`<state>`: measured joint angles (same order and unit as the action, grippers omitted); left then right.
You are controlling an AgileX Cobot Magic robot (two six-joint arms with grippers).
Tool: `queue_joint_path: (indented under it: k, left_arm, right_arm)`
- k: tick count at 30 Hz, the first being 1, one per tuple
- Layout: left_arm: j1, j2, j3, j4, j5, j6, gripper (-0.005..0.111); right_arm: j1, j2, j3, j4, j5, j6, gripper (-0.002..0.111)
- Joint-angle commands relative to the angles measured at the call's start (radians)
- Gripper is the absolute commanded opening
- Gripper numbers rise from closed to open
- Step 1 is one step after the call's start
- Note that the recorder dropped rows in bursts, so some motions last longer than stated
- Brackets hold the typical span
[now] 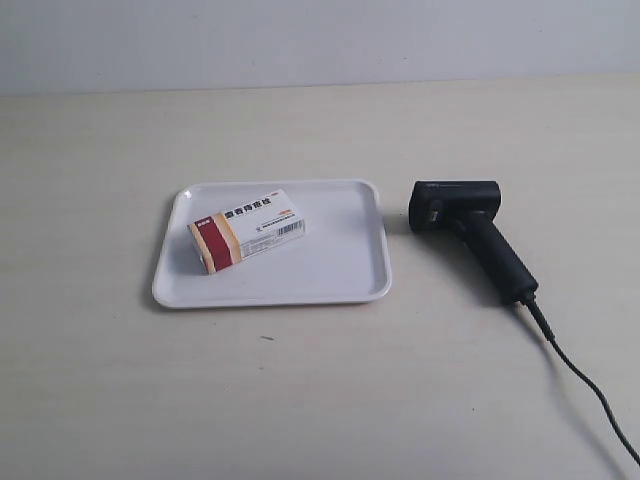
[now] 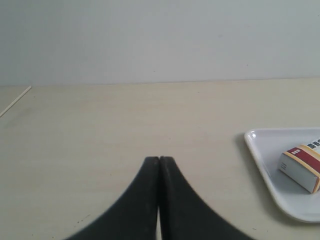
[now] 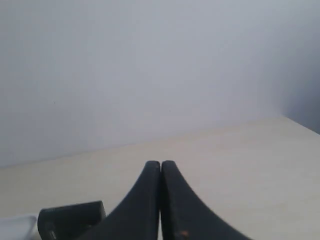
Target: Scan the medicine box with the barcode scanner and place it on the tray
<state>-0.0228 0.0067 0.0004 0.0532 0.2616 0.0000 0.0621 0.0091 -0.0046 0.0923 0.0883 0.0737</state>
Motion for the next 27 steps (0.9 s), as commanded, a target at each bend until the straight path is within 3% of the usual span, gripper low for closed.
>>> queue_joint_path:
  k: [1, 27]
  left_arm:
    - [0.002, -0.007, 0.0, -0.008, -0.002, 0.0, 0.002]
    - [0.002, -0.007, 0.0, -0.008, -0.002, 0.0, 0.002]
  right_arm:
    - [-0.009, -0.009, 0.005, -0.092, 0.093, 0.001, 0.0]
    - [-0.009, -0.009, 0.005, -0.092, 0.093, 0.007, 0.0]
